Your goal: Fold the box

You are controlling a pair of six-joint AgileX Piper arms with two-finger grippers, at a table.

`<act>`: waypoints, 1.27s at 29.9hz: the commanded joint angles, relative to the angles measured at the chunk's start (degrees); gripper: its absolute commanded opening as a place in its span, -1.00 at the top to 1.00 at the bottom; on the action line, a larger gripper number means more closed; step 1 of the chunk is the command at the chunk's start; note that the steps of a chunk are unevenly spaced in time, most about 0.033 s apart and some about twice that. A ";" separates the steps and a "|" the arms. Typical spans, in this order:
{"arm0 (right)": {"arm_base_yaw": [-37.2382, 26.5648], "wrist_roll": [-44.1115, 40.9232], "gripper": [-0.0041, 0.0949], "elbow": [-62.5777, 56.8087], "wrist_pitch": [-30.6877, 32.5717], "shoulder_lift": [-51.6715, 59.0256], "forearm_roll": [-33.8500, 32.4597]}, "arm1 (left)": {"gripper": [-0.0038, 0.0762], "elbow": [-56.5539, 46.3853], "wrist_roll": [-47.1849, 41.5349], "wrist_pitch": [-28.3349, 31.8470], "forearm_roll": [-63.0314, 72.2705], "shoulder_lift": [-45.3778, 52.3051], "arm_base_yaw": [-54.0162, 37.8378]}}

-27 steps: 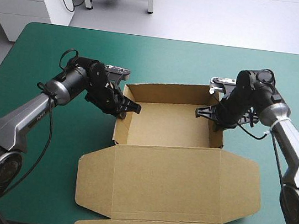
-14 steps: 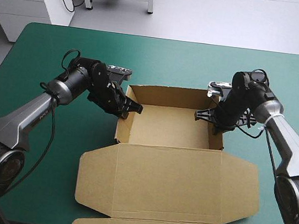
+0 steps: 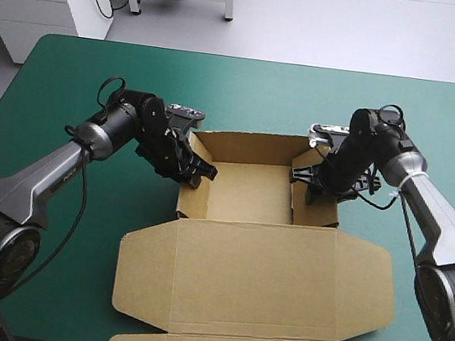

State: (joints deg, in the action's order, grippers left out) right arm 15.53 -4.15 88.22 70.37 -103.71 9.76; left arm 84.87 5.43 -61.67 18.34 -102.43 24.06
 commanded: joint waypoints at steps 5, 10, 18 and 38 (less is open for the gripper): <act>0.40 0.87 -0.66 1.84 1.12 2.49 3.03 | -0.31 1.21 0.48 -1.89 4.50 2.48 0.04; 0.40 0.87 -0.66 3.73 1.23 2.97 3.03 | -0.31 1.34 0.48 -2.05 4.40 3.29 0.04; 0.28 1.01 -0.66 5.14 1.23 8.73 -3.23 | -0.31 7.26 0.48 -4.14 -2.67 8.92 -0.39; 0.28 0.86 -0.66 5.14 -1.33 15.80 -6.04 | 0.92 4.66 3.72 -12.11 -10.71 33.56 -0.52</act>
State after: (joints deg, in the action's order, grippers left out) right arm 15.87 -3.75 91.54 71.01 -89.30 3.83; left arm 90.65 8.90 -71.03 7.27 -72.71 23.53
